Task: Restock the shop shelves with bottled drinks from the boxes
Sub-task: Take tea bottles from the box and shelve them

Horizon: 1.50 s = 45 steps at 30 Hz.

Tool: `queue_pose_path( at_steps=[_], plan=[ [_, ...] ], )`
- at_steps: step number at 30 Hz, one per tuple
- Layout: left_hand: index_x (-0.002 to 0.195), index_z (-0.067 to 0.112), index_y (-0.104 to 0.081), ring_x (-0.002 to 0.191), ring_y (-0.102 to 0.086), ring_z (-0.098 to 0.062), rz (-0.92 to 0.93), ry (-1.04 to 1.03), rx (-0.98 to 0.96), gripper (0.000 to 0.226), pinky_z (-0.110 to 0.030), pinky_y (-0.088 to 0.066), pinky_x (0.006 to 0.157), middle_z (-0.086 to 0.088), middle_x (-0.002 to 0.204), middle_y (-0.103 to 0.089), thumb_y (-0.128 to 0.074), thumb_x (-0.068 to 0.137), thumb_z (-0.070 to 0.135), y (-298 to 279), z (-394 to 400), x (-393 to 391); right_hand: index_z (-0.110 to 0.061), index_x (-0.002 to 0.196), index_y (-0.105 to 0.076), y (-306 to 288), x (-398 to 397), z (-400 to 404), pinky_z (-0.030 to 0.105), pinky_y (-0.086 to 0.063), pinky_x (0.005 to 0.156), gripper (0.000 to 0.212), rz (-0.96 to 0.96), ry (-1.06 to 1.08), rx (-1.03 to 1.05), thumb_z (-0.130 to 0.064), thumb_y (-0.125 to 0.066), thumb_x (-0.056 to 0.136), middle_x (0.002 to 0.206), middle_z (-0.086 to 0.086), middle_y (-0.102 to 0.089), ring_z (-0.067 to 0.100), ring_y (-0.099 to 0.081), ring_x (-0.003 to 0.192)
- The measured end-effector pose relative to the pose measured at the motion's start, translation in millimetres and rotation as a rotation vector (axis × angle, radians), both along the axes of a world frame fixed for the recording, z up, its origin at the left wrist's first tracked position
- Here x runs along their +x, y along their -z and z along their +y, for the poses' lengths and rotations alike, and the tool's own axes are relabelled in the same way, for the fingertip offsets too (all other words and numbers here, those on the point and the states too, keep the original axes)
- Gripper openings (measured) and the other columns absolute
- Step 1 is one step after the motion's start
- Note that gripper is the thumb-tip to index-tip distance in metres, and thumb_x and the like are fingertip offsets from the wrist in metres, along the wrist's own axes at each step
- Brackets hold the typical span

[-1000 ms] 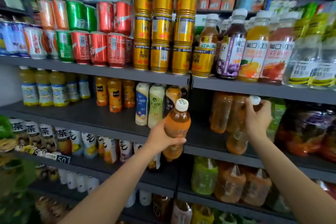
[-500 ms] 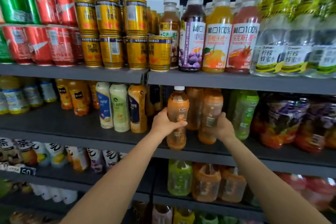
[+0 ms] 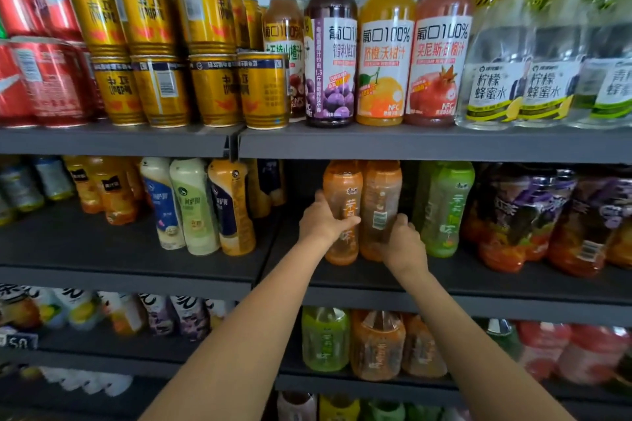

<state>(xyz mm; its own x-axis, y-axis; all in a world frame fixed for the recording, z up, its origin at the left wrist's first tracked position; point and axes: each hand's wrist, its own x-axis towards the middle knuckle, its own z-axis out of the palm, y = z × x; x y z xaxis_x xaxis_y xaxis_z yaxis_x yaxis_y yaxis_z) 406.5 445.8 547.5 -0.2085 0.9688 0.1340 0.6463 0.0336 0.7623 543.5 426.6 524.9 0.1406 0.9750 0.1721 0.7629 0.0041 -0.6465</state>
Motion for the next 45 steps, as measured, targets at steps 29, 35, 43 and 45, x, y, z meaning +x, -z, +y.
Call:
queue_pose_path(
  at_steps=[29, 35, 43, 45],
  plan=[
    [0.113, -0.004, -0.050, 0.107, -0.056, -0.034, -0.345, -0.966, -0.400, 0.031, -0.036, -0.044, 0.087, -0.021, 0.111, -0.059, -0.059, 0.084, 0.006, 275.1, -510.8, -505.4, -0.015, 0.131, -0.038, 175.4, -544.6, -302.8, 0.039, -0.035, 0.103, 0.044, -0.587, -1.265, -0.096, -0.028, -0.051, 0.092, 0.135, 0.009, -0.033, 0.032, -0.030, 0.127],
    [0.115, -0.010, -0.050, 0.112, -0.053, -0.037, -0.336, -1.002, -0.701, 0.035, -0.036, -0.039, 0.092, -0.027, 0.121, -0.055, -0.053, 0.090, 0.014, 307.5, -640.8, -603.0, -0.014, 0.136, -0.032, 247.2, -640.7, -372.5, 0.046, -0.031, 0.107, 0.051, -0.763, -1.347, -0.404, -0.030, -0.050, 0.091, 0.143, 0.012, -0.027, 0.035, -0.023, 0.135],
    [0.115, 0.001, -0.051, 0.102, -0.059, -0.032, -0.336, -0.988, -0.688, 0.030, -0.032, -0.043, 0.085, -0.015, 0.105, -0.063, -0.057, 0.087, 0.009, 360.1, -662.5, -667.5, -0.015, 0.136, -0.038, 346.6, -739.3, -402.4, 0.036, -0.034, 0.106, 0.053, -0.792, -1.436, -0.480, -0.029, -0.056, 0.088, 0.135, 0.013, -0.040, 0.033, -0.036, 0.128],
    [0.115, 0.001, -0.051, 0.098, -0.060, -0.030, -0.322, -0.977, -0.675, 0.030, -0.030, -0.043, 0.083, -0.012, 0.099, -0.062, -0.058, 0.087, 0.009, 384.0, -664.3, -689.6, -0.018, 0.136, -0.038, 390.9, -775.1, -416.1, 0.040, -0.035, 0.105, 0.055, -0.788, -1.485, -0.539, -0.029, -0.059, 0.087, 0.135, 0.012, -0.040, 0.034, -0.038, 0.126]
  ],
)
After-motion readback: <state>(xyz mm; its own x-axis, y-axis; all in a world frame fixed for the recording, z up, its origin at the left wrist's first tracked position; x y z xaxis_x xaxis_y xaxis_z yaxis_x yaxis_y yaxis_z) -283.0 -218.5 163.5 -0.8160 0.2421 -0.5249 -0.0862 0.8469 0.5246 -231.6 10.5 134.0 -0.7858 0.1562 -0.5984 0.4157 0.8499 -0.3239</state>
